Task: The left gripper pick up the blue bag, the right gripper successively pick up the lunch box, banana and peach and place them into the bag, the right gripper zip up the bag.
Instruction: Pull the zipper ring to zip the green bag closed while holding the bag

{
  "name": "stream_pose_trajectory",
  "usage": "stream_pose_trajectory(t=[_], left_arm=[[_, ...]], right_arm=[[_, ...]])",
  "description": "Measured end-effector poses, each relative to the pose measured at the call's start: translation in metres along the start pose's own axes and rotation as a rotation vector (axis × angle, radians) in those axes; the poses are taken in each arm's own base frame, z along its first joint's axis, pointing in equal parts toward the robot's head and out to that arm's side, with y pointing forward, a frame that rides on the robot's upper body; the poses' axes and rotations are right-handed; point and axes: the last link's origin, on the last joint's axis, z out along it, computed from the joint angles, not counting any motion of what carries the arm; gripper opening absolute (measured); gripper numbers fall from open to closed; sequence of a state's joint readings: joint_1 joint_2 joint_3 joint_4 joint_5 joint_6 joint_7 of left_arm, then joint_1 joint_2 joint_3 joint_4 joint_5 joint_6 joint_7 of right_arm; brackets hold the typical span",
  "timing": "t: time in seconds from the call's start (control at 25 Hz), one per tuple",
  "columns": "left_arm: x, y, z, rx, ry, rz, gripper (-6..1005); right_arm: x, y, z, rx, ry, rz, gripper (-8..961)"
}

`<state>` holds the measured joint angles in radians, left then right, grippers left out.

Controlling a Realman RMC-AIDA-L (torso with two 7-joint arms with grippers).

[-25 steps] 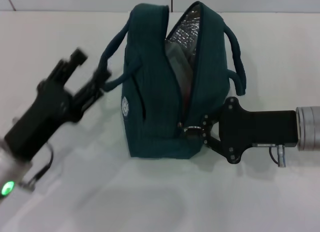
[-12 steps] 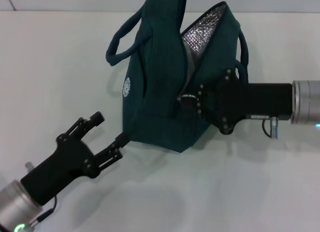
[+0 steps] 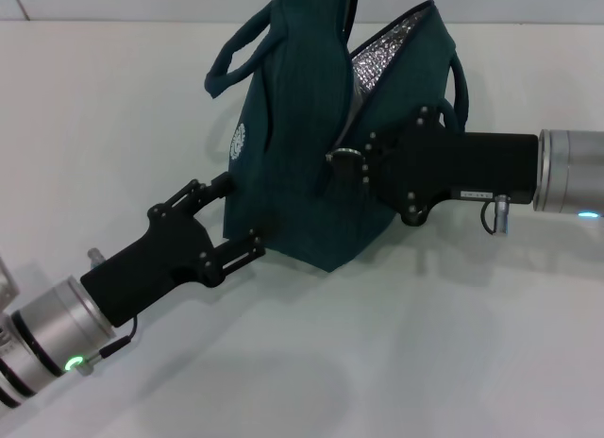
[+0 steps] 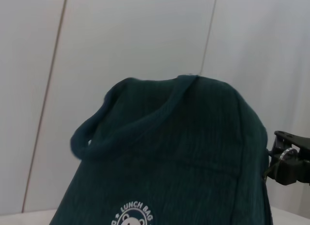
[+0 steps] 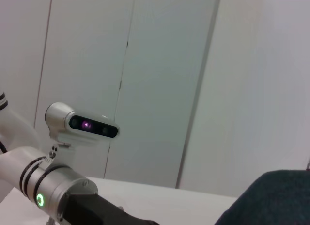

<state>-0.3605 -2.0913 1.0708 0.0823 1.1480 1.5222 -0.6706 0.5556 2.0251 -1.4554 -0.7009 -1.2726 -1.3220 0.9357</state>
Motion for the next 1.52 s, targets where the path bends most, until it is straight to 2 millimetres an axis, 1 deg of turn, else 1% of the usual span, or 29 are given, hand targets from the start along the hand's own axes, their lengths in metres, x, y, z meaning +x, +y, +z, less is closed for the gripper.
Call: stream_pose_trajectory(t=[0.16,0.32,0.48,0.76,1.0,1.2,1.52], left_arm=[[0.005,-0.003,0.005,-0.014,0.006,0.029,786],[0.009,-0.007,0.008,0.026,0.042,0.032,753],[0.006,-0.005,0.008,0.042,0.043,0.027,588],[0.004,-0.002,0.011,0.01,0.022,0.033,294],[0.002,0.0,0.012,-0.001,0.011,0.065,108],[-0.002,0.006,0.013,-0.039,-0.011,0.101,61],[-0.006,0.003,0.018,-0.037,-0.06,0.115,56]], right_arm=[[-0.001,-0.002,-0.001,0.01,-0.01,0.004,9],[-0.001,-0.002,-0.001,0.011,-0.012,0.005,9],[-0.001,0.0,-0.001,0.01,-0.016,0.01,9],[-0.001,0.001,-0.002,0.008,-0.018,0.013,9],[-0.001,0.003,-0.003,0.003,-0.026,0.015,9],[-0.003,0.002,-0.01,0.063,-0.076,0.005,9],[-0.006,0.0,-0.024,0.209,-0.194,-0.045,10]])
